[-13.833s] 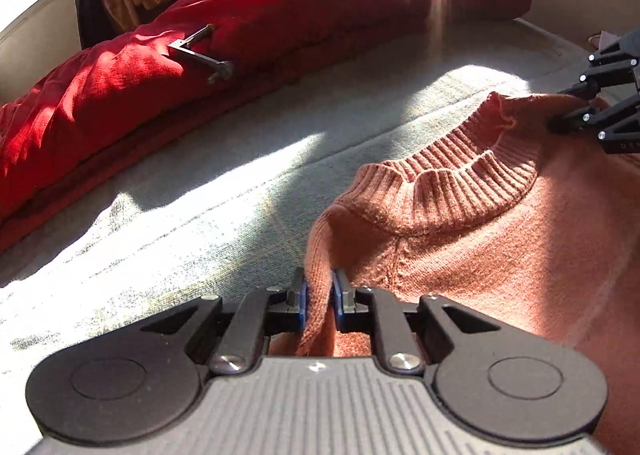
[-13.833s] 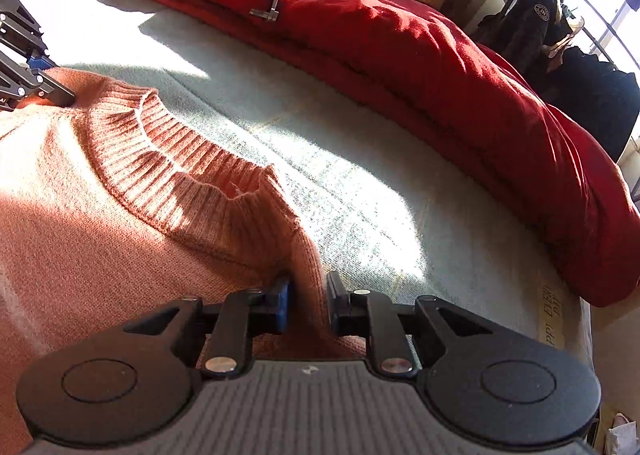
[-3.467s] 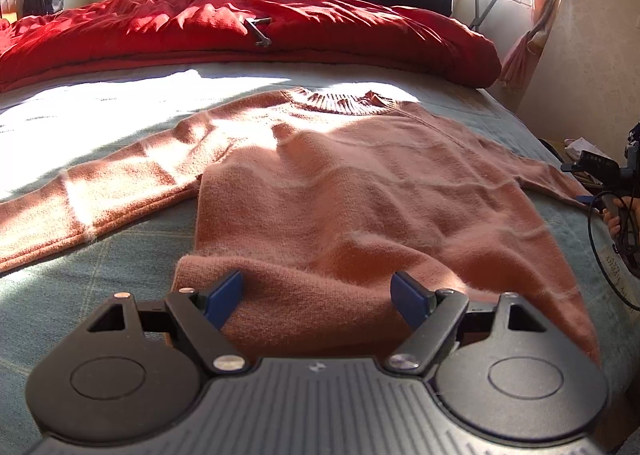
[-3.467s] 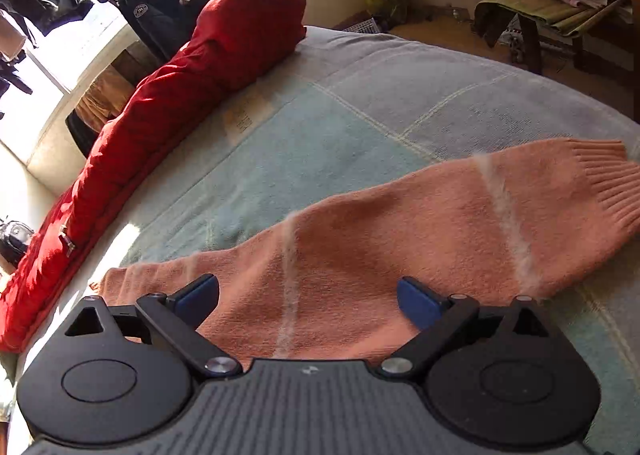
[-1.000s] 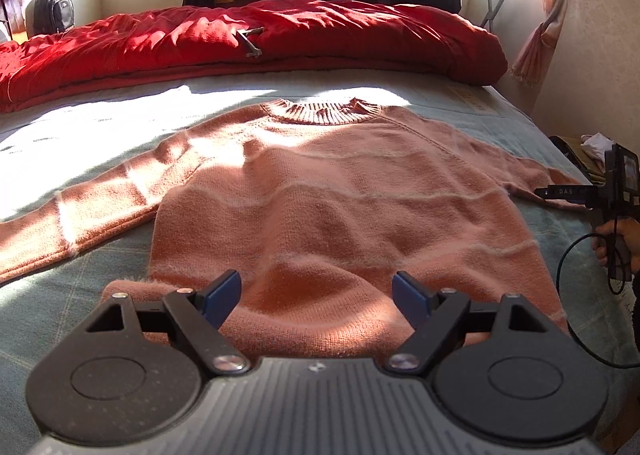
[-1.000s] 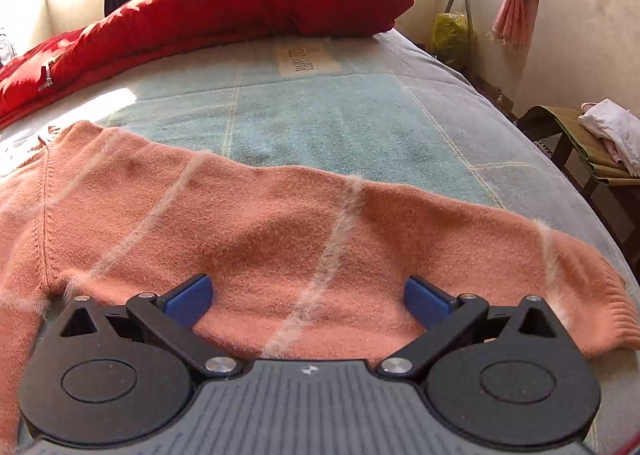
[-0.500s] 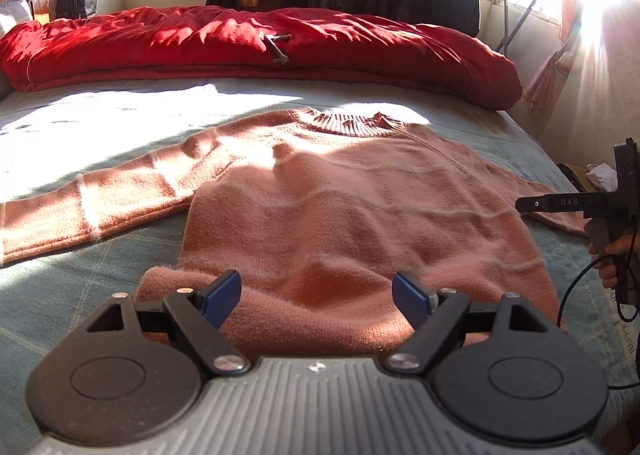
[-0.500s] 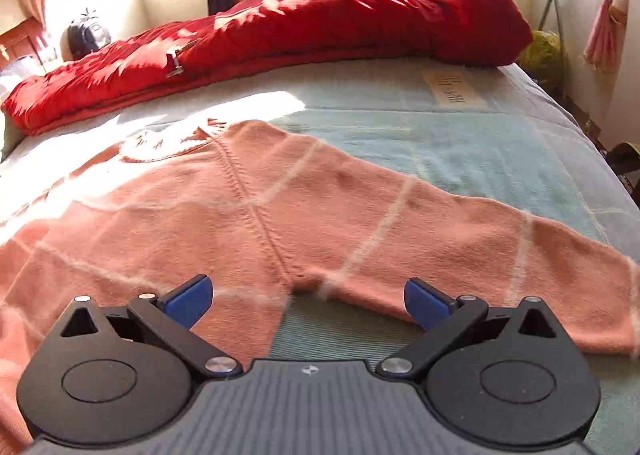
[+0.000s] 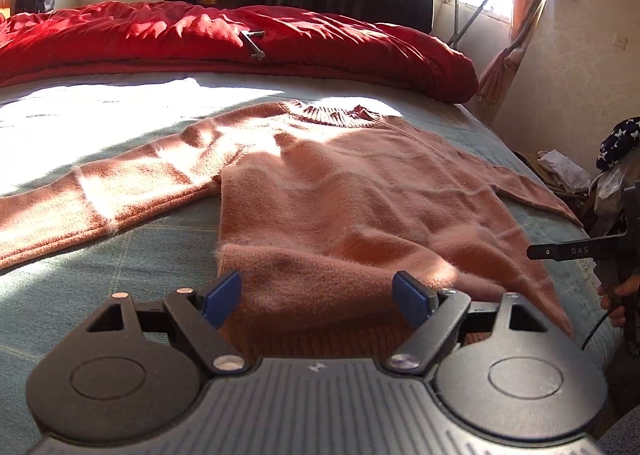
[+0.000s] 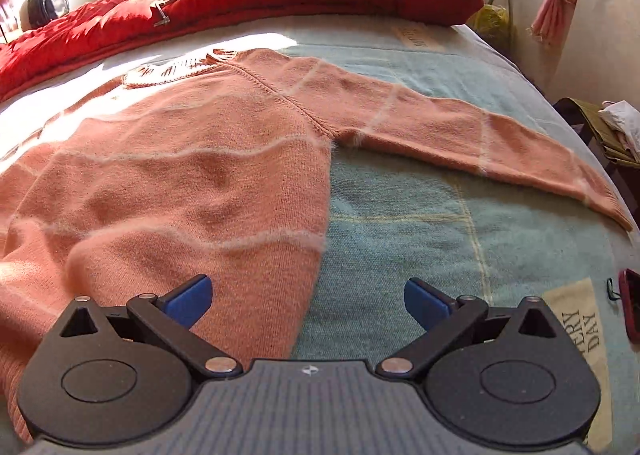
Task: Fold clothes
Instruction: 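Grasp the ribbed hem with both grippers and pull it straight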
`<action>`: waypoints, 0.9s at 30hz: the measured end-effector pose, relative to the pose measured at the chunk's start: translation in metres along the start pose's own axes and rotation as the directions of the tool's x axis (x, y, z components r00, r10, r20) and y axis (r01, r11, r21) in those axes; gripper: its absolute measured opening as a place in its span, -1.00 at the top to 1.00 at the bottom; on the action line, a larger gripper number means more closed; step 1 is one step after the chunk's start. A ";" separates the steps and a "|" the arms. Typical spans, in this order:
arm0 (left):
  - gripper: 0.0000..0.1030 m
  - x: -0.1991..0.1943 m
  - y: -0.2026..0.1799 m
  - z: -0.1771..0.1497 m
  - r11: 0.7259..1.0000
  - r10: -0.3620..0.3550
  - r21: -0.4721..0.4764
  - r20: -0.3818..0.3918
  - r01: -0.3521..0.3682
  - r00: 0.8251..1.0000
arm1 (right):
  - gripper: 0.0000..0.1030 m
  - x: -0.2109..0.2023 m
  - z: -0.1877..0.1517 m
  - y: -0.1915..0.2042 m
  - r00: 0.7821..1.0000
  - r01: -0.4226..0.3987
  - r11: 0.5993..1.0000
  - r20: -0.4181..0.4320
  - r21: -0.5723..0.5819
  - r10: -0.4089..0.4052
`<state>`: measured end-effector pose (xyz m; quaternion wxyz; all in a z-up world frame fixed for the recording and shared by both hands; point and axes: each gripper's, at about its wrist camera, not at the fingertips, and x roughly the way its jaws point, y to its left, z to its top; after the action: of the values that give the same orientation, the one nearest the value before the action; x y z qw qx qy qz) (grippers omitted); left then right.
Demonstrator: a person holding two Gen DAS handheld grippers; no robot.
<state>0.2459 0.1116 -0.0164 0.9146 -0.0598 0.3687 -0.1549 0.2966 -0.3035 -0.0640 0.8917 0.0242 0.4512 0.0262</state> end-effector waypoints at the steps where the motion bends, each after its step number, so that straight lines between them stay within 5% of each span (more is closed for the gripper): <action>1: -0.65 -0.003 0.007 0.000 1.000 -0.010 0.005 0.003 0.010 1.000 | -1.00 -0.006 -0.006 0.004 1.000 0.006 1.000 0.004 0.008 -0.006; 5: -0.66 0.004 0.038 -0.005 0.996 -0.088 -0.026 -0.031 0.087 0.996 | -1.00 -0.030 -0.031 0.022 0.999 0.031 0.999 0.019 0.043 -0.032; 11: -0.66 0.036 0.063 -0.020 0.967 -0.255 -0.007 -0.063 0.256 0.965 | -1.00 -0.053 -0.044 0.047 0.998 0.049 0.998 0.047 0.039 -0.051; 17: -0.66 0.060 0.063 -0.032 0.881 -0.473 -0.091 -0.141 0.464 0.870 | -1.00 -0.071 -0.052 0.053 0.994 0.097 0.995 0.054 0.021 -0.098; 22: -0.67 0.063 0.058 -0.039 0.857 -0.515 -0.104 -0.139 0.504 0.846 | -1.00 -0.072 -0.063 0.043 0.997 0.061 0.996 0.038 0.064 -0.064; 27: -0.67 0.071 0.060 -0.033 0.846 -0.531 -0.130 -0.131 0.516 0.837 | -1.00 -0.077 -0.083 0.014 0.995 -0.089 0.970 0.058 0.227 0.078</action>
<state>0.2852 0.1456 -0.1002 0.8006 -0.1866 0.4179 -0.3867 0.1840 -0.2934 -0.0505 0.8918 0.1468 0.4278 0.0108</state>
